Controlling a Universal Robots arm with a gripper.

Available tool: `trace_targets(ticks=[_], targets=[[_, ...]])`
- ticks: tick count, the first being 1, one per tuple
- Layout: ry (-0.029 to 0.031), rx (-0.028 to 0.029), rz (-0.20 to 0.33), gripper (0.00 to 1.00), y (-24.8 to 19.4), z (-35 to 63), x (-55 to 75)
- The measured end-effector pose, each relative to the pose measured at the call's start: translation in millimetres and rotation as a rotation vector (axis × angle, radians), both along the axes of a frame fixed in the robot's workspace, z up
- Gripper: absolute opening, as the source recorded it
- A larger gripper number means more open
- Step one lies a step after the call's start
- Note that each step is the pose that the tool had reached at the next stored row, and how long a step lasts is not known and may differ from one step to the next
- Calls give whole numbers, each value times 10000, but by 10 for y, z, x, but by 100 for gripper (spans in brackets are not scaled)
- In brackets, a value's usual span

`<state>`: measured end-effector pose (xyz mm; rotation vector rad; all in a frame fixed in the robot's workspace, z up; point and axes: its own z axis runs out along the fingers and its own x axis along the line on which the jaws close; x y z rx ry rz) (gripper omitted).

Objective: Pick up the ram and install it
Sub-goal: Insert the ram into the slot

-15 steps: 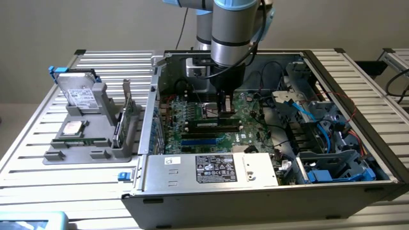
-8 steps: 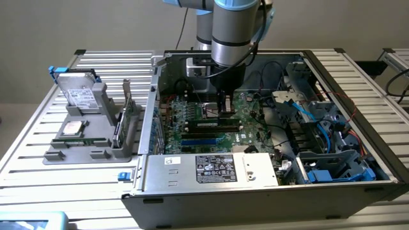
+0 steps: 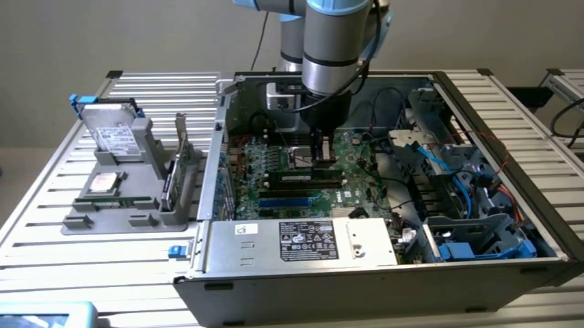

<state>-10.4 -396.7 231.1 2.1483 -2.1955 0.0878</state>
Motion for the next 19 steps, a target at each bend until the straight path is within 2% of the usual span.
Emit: trace_targets(ticks=[19], targets=[[0, 0, -33, 13, -1, -22, -2]])
